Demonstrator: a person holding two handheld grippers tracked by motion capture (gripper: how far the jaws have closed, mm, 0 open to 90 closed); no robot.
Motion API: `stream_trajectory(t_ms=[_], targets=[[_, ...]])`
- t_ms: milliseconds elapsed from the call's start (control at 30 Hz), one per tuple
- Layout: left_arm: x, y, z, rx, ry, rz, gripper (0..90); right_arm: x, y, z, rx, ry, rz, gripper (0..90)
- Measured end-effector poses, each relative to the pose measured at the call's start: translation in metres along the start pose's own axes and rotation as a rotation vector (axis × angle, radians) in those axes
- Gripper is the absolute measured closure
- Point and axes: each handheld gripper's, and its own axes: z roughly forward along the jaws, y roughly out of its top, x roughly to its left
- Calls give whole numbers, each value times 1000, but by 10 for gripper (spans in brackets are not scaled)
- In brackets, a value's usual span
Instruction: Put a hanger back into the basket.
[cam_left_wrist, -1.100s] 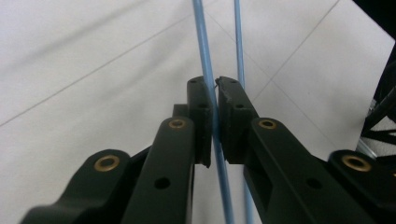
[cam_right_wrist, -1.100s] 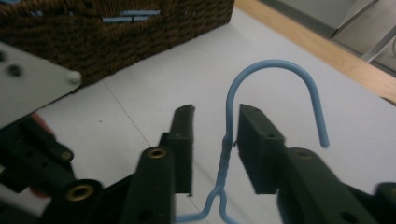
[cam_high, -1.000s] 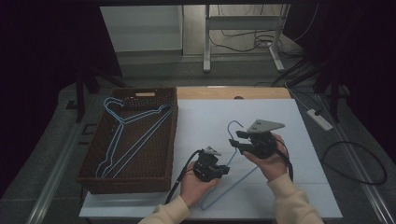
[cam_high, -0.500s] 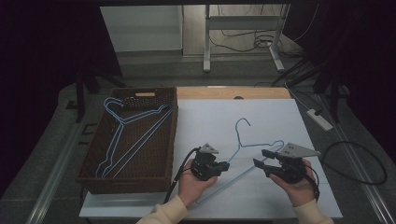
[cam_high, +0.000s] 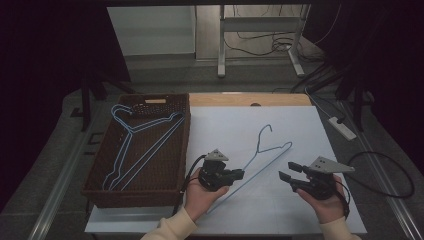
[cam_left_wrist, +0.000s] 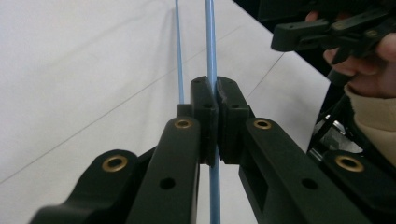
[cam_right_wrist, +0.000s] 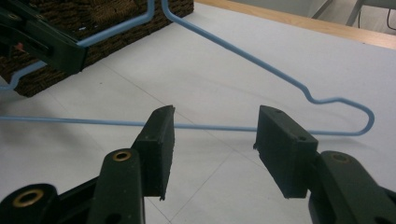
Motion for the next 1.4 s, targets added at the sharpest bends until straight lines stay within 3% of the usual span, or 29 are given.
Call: stream_trajectory(t_ms=[433,800,1067,1400], targets=[[-1,16,-49,-88,-26,28,871,-6,-8,5,26,-1,8,464],[7,24,-85,-105,4,44,871,-13,-15,9,40,-29,18,404],[18,23,-105,-128,27,44,871,-15,-18,15,72,-16,26,373],[30,21,-133,-171,53,61,871,-15,-19,16,72,-24,20,362]])
